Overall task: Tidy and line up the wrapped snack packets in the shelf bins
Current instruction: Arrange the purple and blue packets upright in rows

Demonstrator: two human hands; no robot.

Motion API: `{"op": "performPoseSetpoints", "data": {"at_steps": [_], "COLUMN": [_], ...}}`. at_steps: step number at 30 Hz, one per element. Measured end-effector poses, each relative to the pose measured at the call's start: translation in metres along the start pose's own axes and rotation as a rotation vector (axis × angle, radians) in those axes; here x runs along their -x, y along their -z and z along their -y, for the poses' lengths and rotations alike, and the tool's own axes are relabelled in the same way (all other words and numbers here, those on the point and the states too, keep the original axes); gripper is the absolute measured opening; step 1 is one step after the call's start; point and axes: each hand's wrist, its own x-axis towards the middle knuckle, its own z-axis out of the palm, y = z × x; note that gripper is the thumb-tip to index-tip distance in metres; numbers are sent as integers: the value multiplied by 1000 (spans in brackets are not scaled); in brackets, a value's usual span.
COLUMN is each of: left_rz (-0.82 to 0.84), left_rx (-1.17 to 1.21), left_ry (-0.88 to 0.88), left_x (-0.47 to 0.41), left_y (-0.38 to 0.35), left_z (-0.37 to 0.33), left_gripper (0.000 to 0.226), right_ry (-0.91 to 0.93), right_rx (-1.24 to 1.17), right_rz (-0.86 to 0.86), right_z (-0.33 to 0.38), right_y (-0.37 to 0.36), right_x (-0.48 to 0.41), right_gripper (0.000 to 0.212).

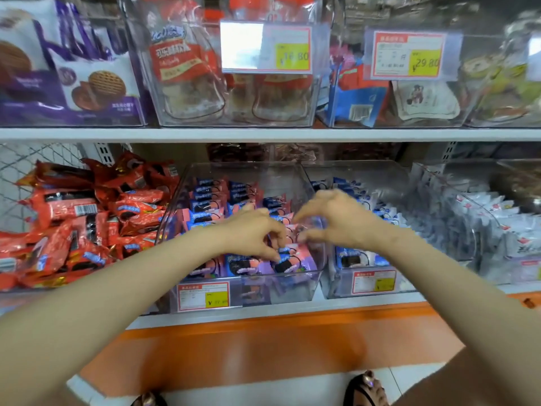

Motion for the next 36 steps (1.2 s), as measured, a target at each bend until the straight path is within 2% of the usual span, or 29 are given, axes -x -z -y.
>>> {"op": "performPoseSetpoints", "data": {"at_steps": [2,5,10,12,15,20,26,32,36], "left_rz": [128,198,275,281,322,274,366,296,313], "left_rx": [-79,-149,30,28,-175,-374,-130,-131,-84], "left_ry": [-48,-89,-49,-69,-108,-179,-58,-33,3], "left_x": [-16,-34,-40,-35,-30,-37,-37,-42,-42], "left_y": [-5,-11,-11,-8,-8,-26,-17,-24,-20], "left_z": [-5,-14,-13,-12,-13,-26,-23,-22,-24], "left_gripper": [28,25,36,35,22,32,38,12,13], "right_ry": [-79,-169,-170,-168,-179,-198,-195,-196,-200], "right_rx": [-159,-328,-335,-336,-378,-386,-396,-405,-386], "right_rz": [-184,-275,-280,-276,-289,-255,-242,-229,-200], "right_z": [-8,-16,-24,-26,-29,-32,-30,-26,-24], "right_y": [18,26,25,27,29,21,18,16,13], "right_x": [12,29,39,41,43,40,39,37,34], "right_gripper": [19,4,5,6,8,7,8,7,8]}}
